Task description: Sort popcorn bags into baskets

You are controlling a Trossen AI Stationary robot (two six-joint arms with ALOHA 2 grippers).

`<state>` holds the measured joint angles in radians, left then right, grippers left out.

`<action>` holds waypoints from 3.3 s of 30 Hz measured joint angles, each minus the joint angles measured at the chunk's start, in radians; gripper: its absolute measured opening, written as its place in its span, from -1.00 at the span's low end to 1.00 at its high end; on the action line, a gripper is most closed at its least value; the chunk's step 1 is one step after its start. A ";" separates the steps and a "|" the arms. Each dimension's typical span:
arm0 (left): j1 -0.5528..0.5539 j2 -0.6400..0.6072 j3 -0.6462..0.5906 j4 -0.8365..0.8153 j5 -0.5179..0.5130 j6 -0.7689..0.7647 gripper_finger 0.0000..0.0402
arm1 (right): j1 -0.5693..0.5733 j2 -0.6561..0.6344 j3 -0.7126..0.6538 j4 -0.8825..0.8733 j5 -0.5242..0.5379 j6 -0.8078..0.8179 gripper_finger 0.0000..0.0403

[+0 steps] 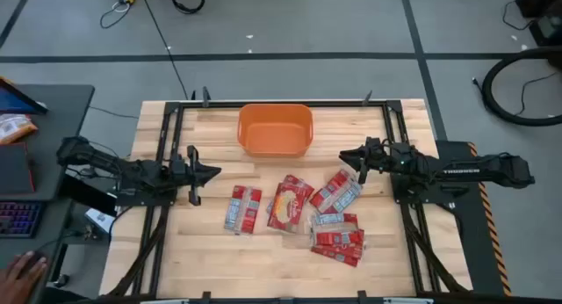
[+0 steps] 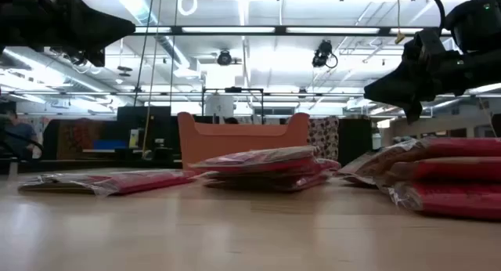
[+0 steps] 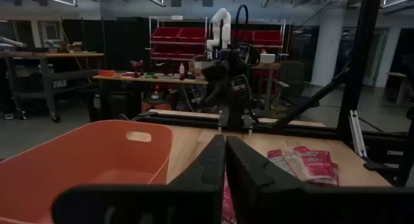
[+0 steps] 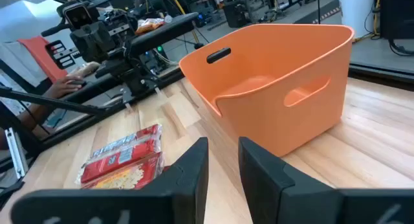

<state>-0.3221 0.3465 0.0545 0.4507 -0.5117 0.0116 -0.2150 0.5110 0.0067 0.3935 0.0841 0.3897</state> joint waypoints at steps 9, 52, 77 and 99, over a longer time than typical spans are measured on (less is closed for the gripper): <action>0.000 0.000 0.000 0.000 0.000 0.000 -0.91 | 0.000 0.000 0.000 0.000 0.000 0.000 -0.55; 0.000 0.000 0.000 0.055 0.000 -0.110 -0.91 | 0.000 0.000 0.000 0.000 0.000 0.000 -0.55; 0.018 0.237 0.233 0.047 0.206 -0.408 -0.91 | 0.000 0.000 0.000 0.000 0.000 0.000 -0.55; -0.012 1.125 0.775 -0.425 0.370 -0.283 -0.29 | 0.000 0.000 0.000 0.002 0.000 0.000 -0.55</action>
<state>-0.3340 1.4716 0.8299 0.0253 -0.1417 -0.2713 -0.2152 0.5114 0.0067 0.3950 0.0842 0.3901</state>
